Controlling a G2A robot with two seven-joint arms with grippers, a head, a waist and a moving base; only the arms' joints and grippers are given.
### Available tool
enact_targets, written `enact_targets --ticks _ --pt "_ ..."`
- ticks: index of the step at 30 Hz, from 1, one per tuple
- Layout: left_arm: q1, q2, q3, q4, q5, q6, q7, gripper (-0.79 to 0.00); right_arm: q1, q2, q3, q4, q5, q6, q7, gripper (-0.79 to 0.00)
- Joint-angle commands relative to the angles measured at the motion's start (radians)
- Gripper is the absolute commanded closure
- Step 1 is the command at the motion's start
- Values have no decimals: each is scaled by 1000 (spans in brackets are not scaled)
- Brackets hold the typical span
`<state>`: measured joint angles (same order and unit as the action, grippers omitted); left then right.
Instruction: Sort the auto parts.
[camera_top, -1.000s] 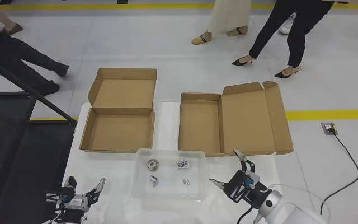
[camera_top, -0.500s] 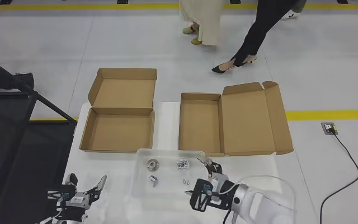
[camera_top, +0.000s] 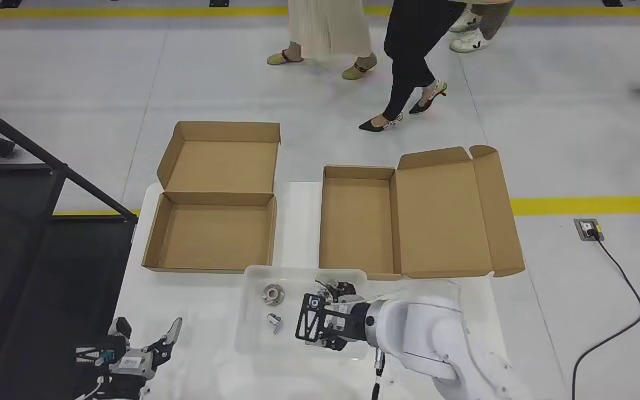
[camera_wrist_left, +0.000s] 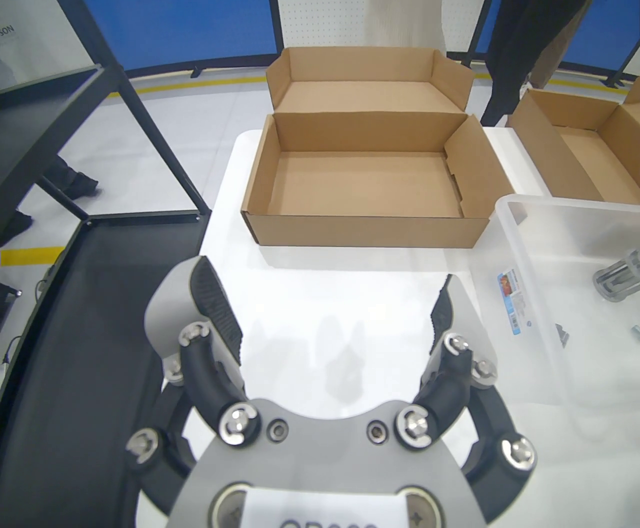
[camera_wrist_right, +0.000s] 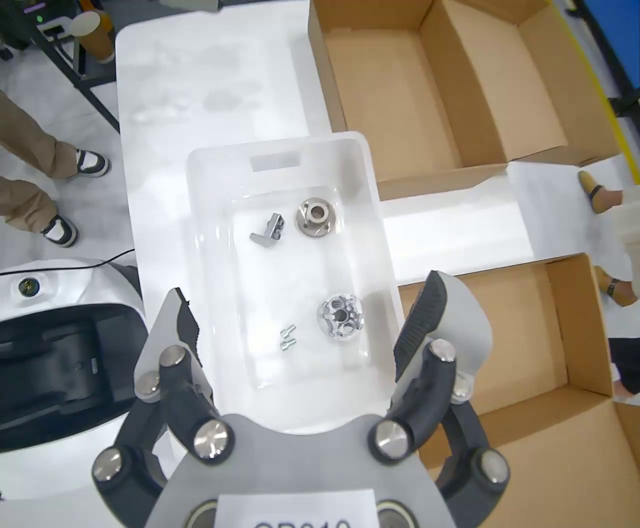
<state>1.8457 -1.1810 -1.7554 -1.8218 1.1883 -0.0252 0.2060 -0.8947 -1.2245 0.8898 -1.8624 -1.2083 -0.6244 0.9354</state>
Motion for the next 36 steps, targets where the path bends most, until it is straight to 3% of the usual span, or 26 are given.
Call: enact_targets --ticks 1,14,18,26,29,31,33,36 --pt "-2 -2 -1 3 2 8 -5 -785 7 -1 -6 3 -2 2 30 -785" --pt "-3 -2 -1 4 4 11 -8 -785 4 -5 -29 32 -6 9 9 -785" --pt "-3 -2 -1 4 4 11 -8 -785 2 -19 -50 111 13 101 -67 -785" --pt "-3 -2 -1 4 4 11 -8 -785 -18 -45 -104 171 -48 351 -49 -785" --pt "-3 -2 -1 4 4 11 -8 -785 -13 -57 -123 201 -73 424 -32 -671" --pt "-3 -2 -1 4 4 11 -8 -785 -9 -66 -132 222 -66 461 -42 -686" --pt "-3 -2 -1 4 4 11 -8 -785 -4 -73 -136 254 -57 488 -50 -631" --pt "-3 -2 -1 4 4 11 -8 -785 11 -87 -142 301 -47 539 -59 -622"
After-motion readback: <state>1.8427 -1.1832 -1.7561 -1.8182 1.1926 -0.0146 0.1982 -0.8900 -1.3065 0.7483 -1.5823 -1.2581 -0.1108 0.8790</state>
